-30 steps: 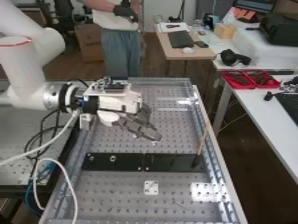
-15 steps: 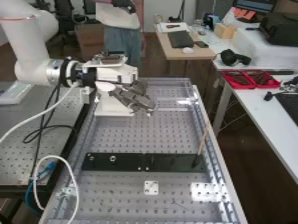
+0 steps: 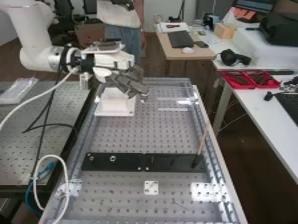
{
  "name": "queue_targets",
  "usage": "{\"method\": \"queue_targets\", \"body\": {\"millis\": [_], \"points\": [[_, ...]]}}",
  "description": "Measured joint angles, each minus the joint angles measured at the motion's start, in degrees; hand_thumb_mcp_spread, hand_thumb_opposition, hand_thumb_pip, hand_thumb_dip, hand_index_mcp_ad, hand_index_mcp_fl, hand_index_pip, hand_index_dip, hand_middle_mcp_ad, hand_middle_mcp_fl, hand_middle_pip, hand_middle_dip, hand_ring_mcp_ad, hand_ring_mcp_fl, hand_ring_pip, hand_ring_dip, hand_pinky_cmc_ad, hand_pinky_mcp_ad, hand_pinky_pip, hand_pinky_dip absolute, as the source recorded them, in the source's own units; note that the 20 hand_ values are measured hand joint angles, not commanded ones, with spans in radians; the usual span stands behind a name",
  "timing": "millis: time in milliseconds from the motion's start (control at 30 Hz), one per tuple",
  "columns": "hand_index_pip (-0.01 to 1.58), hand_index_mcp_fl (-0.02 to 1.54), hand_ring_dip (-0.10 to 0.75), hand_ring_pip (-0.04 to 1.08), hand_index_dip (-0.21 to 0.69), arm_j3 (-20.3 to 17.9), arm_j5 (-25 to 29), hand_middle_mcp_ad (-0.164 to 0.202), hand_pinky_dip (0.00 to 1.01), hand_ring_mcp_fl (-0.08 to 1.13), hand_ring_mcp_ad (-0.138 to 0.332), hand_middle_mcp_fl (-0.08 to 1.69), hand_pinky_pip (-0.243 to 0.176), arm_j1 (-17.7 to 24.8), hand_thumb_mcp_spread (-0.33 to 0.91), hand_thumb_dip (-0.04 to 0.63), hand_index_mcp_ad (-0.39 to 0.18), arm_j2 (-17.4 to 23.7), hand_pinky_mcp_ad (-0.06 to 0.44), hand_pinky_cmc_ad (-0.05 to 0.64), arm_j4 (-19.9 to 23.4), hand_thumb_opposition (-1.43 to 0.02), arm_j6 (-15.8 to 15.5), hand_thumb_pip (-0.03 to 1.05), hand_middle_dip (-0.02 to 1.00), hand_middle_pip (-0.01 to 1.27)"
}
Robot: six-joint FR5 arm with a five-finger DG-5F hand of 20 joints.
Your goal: Grab the bearing and place it in the white container
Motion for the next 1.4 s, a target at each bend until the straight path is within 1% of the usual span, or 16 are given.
{"method": "queue_targets", "body": {"millis": [67,333,500,600,833,1067,1400], "points": [[1.33,0.53,0.620,0.28,0.063,-0.18,0.93,0.033,0.17,0.56,0.040,0.93,0.021,0.63,0.59,0.279,-0.136,0.28,0.229,0.414,0.14,-0.96,0.30,0.41,0.76,0.74],[1.31,0.55,0.620,0.28,0.061,-1.23,3.78,0.033,0.17,0.56,0.040,0.93,0.021,3.07,0.60,0.283,-0.136,1.45,0.232,0.414,0.76,-0.97,0.38,0.41,0.76,0.74],[1.31,0.55,0.620,0.28,0.063,-2.02,5.74,0.037,0.17,0.57,0.037,0.93,0.023,5.66,0.60,0.279,-0.136,2.32,0.229,0.414,0.31,-0.97,0.56,0.41,0.76,0.74],[1.31,0.55,0.620,0.28,0.063,-2.39,7.07,0.037,0.17,0.57,0.037,0.93,0.035,7.17,0.60,0.279,-0.133,2.72,0.232,0.414,0.04,-0.97,0.87,0.41,0.76,0.74],[1.31,0.55,0.620,0.28,0.063,-2.96,10.39,0.037,0.17,0.57,0.037,0.94,0.035,10.55,0.60,0.279,-0.133,3.37,0.232,0.414,-0.44,-0.97,1.36,0.41,0.76,0.74],[1.31,0.55,0.620,0.28,0.063,-3.57,13.48,0.037,0.17,0.57,0.037,0.94,0.035,14.75,0.60,0.279,-0.133,4.22,0.232,0.414,-1.44,-0.97,2.58,0.41,0.76,0.74],[1.31,0.55,0.620,0.28,0.063,-5.91,15.18,0.037,0.17,0.57,0.038,0.94,0.037,20.81,0.60,0.279,-0.136,5.64,0.232,0.414,-1.83,-0.97,4.89,0.41,0.76,0.74]]}}
